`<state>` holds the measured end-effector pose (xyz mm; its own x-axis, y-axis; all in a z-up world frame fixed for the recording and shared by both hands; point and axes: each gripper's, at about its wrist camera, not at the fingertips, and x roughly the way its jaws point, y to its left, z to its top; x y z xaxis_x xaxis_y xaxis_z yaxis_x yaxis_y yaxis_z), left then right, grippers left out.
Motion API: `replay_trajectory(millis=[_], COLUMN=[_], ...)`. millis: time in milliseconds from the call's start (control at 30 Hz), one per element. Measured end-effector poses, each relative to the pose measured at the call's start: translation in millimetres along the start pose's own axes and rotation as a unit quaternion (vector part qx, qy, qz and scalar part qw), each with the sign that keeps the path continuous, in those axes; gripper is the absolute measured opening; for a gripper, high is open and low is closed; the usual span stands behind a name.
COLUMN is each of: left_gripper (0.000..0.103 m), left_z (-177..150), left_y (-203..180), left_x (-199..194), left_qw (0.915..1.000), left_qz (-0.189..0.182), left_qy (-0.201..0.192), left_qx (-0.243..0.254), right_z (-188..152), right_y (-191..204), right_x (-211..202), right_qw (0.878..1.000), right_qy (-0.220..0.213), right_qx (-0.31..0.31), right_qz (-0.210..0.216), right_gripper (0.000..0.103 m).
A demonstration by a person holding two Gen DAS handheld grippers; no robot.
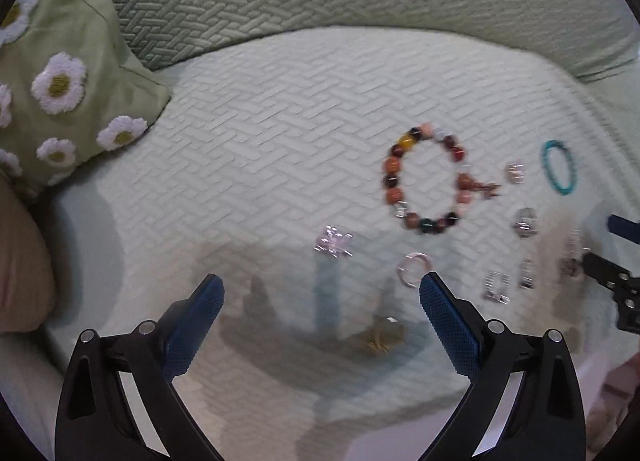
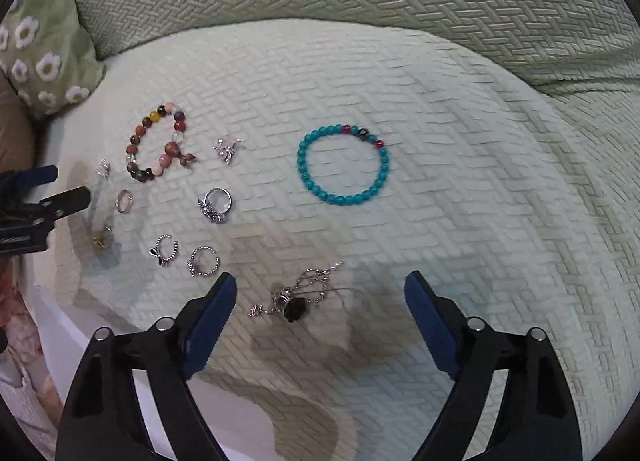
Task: Organize jewelry
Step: 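Grasp the silver charm pendant with the right tool while the left tool grasps a silver flower charm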
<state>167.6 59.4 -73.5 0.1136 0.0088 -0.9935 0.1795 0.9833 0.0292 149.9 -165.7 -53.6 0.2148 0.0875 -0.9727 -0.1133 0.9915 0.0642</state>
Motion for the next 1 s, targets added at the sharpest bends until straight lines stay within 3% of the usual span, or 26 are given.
replay_trajectory(millis=[67,133,167,333,533,667,767,867,1000], left_gripper=[0.091,0.073,0.058,0.055,0.045,0.026,0.024,0.013,0.011], left_z=[2,2,2,1,1,3,10,22,30], left_y=[-3,-5,-4,3,14,21,22,28,35], left_x=[7,14,19,29,33,36,35,31,34], left_qw=[0.9999,0.9997,0.9995,0.9992,0.9990,0.9989,0.9986,0.9978,0.9973], left_qz=[-0.009,-0.017,-0.019,-0.026,-0.029,-0.030,-0.034,-0.045,-0.050], left_qy=[0.005,0.014,0.024,0.029,0.025,0.014,0.015,0.009,0.006], left_qx=[0.004,0.006,0.002,-0.009,-0.023,-0.034,-0.038,-0.048,-0.052], right_z=[1,1,1,-3,-6,-14,-16,-16,-17], right_y=[3,4,5,11,20,24,28,28,28], right_x=[6,9,11,14,21,25,27,28,31], right_qw=[1.000,1.000,1.000,1.000,0.999,0.999,0.999,0.999,0.999], right_qy=[0.008,0.014,0.015,0.017,0.028,0.032,0.032,0.034,0.038], right_qx=[-0.003,-0.002,-0.001,-0.009,-0.022,-0.022,-0.026,-0.031,-0.032], right_qz=[-0.004,-0.005,-0.005,-0.004,-0.005,-0.012,-0.011,-0.008,-0.010], right_gripper=[0.074,0.070,0.068,0.060,0.051,0.050,0.050,0.050,0.050])
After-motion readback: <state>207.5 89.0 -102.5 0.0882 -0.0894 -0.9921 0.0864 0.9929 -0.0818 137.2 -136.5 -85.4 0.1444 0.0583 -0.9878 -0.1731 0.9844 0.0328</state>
